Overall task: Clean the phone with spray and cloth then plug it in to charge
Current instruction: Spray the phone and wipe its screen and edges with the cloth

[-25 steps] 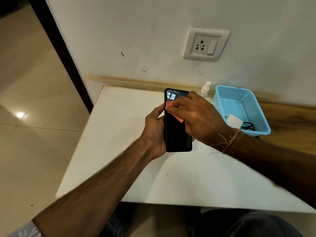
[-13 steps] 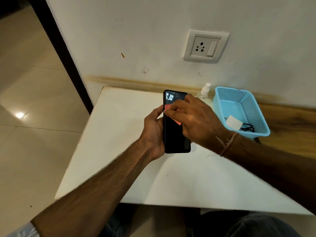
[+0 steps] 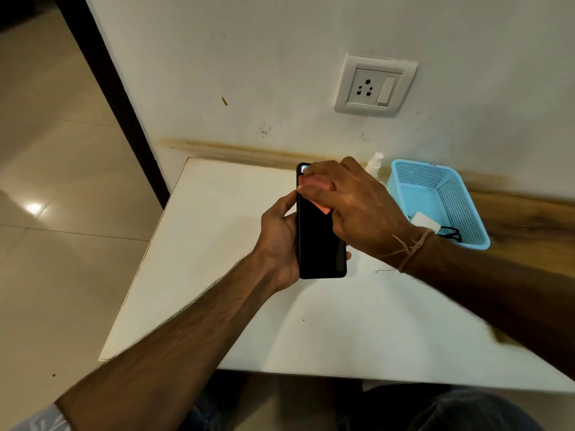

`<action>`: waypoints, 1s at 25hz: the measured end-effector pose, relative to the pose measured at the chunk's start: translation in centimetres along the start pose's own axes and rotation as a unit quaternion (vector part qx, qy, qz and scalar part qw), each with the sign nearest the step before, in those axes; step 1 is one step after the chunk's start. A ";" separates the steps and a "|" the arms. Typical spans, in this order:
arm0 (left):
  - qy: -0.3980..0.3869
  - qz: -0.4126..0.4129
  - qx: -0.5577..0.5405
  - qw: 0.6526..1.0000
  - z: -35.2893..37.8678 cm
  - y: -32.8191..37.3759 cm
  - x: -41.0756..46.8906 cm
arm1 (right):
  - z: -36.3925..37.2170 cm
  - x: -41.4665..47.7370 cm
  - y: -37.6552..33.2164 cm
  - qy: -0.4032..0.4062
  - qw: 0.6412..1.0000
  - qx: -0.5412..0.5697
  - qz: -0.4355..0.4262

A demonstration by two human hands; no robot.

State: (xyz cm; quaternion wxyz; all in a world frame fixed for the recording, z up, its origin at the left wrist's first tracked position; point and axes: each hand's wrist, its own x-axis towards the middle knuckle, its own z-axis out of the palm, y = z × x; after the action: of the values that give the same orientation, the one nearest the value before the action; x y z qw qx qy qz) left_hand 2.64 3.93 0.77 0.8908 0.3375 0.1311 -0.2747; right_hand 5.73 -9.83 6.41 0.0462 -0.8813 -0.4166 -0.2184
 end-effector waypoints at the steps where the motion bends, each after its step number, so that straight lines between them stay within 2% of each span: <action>1: 0.000 0.000 0.001 1.000 0.0 0.0 -0.1 | 0.0 -0.2 -0.1 0.000 1.000 0.002 0.001; 6: -0.003 0.003 0.001 1.000 0.1 0.1 -0.1 | 0.6 -0.9 0.1 -0.007 1.000 -0.023 -0.017; 10: -0.006 0.003 0.004 1.000 0.1 -0.3 0.3 | 0.6 0.0 0.5 0.005 0.999 -0.006 0.031; 16: -0.014 0.004 0.009 1.000 0.2 -0.2 0.3 | -0.1 1.0 0.5 0.001 0.999 -0.027 0.043; 20: -0.015 0.000 0.007 1.000 0.3 -0.1 0.0 | -0.2 1.0 0.2 -0.001 1.000 -0.022 0.018; 25: -0.005 0.007 0.016 1.000 0.3 -0.1 0.1 | 0.2 1.8 0.6 0.009 0.995 0.029 0.094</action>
State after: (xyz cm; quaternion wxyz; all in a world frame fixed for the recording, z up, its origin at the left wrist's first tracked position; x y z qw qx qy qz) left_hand 2.70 3.65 0.89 0.8878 0.3514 0.1195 -0.2720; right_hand 7.23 -8.93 7.07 0.0954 -0.9128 -0.3378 -0.2086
